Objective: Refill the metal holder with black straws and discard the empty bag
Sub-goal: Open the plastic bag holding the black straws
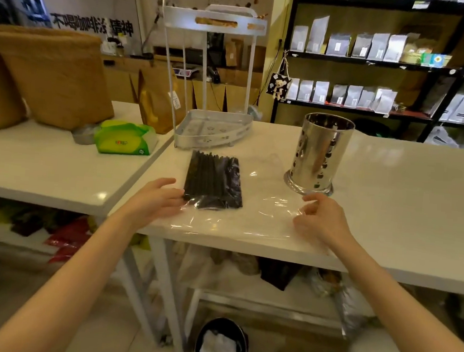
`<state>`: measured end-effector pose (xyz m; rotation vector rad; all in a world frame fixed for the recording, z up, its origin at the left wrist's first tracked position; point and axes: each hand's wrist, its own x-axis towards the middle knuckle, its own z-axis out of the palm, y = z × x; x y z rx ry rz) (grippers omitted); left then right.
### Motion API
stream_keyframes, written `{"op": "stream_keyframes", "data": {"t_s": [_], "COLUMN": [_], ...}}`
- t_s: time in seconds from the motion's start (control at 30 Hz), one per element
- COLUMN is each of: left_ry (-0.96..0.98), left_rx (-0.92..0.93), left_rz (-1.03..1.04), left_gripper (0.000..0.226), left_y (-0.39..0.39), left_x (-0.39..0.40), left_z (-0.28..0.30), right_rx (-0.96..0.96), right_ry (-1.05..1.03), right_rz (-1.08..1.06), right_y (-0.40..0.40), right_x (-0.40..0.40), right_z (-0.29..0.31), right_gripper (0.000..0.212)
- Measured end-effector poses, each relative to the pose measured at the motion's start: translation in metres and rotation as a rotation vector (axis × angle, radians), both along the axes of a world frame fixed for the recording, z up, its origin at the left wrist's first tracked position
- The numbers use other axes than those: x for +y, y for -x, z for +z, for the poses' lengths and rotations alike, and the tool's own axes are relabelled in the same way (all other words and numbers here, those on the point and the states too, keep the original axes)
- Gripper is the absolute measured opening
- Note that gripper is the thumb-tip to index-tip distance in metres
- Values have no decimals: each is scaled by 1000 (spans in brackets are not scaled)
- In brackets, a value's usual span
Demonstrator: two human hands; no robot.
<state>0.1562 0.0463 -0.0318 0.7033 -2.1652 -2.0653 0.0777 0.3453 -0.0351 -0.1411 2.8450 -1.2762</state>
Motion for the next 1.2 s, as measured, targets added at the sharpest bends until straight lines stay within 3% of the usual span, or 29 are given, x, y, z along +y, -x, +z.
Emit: {"op": "stream_keyframes", "data": {"t_s": [0.07,0.13,0.33,0.53,0.63,0.83,1.2], "left_ry": [-29,-16,2,-58,-44,-118,-138], "left_rx": [7,12,5,-71,-35,21,29], "left_rz": [-17,-37,-72,-192,-193,-173,-134], "left_gripper": [43,39,24,31,30,31,31], "left_y": [-5,-9,-10,-9,-9,-10,-11], "left_x": [1,0,-11,-26,-28,-31,-30], "left_z": [1,0,-3,-1,-4,-7,-8], "right_rx": [113,206,325,319,320,406,345], "right_ry": [-223,-285,-165,-102,-191,-394,-175], "right_rz": [17,88,469,698,794,820,767], "right_y": [0,-3,-20,-32,-32,-31,-32], "right_x": [-6,-17,-76,-135,-153,-167,-171], "right_z": [3,7,17,15,10,7,0], "right_gripper": [64,66,34,35,42,41,17]}}
